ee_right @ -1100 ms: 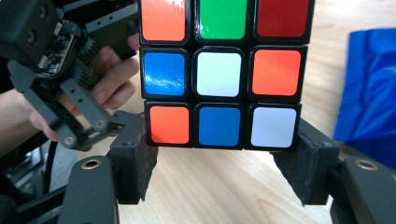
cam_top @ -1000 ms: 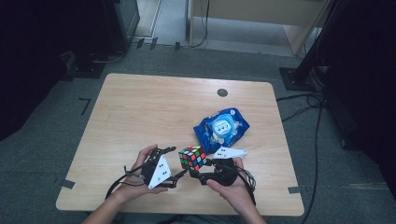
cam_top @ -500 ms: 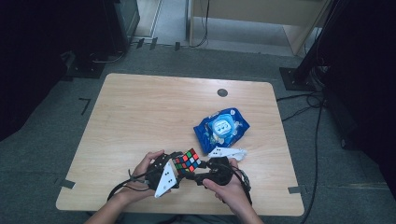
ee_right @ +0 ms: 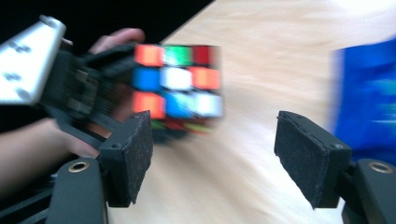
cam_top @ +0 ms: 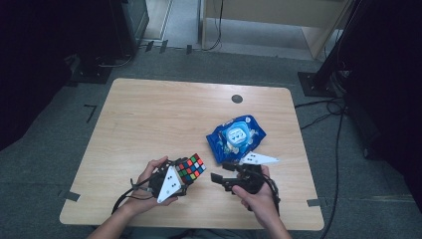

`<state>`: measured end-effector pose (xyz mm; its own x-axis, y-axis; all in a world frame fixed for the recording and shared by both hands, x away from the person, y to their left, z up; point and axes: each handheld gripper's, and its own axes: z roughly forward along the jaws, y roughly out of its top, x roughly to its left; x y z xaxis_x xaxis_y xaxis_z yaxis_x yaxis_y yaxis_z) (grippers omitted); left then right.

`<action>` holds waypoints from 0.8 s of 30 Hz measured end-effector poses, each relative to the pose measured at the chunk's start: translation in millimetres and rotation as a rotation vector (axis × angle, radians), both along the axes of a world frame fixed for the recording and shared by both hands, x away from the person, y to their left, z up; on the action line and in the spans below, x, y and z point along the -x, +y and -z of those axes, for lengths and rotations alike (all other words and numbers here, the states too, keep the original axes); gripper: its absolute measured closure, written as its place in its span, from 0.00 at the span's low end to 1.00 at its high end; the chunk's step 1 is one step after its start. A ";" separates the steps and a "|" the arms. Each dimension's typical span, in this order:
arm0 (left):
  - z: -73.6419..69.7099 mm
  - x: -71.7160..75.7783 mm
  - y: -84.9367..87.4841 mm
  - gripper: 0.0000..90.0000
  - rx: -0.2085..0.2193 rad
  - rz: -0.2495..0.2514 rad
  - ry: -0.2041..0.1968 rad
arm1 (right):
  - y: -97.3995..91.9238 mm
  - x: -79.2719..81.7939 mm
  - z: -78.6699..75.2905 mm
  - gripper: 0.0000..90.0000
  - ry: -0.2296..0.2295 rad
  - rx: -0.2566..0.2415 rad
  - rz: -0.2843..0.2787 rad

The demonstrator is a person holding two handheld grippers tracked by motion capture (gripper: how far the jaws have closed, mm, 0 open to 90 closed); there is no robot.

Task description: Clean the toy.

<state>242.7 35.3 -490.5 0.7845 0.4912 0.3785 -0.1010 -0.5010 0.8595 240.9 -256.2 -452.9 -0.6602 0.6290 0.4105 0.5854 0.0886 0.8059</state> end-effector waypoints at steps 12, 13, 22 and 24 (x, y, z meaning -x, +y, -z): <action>-0.9 -14.0 19.6 0.37 0.134 -0.045 0.145 | -61.1 -11.7 41.8 0.36 -0.138 0.401 0.039; -0.6 -14.1 19.6 0.37 0.139 -0.044 0.153 | -60.2 -12.7 45.7 0.34 -0.150 0.428 0.039; 1.6 -8.0 11.8 0.37 0.127 -0.004 0.167 | -57.4 -24.9 66.8 0.31 -0.139 0.511 0.078; 1.2 -7.0 11.4 0.37 0.130 -0.001 0.170 | -60.2 -25.9 68.0 0.37 -0.127 0.485 0.088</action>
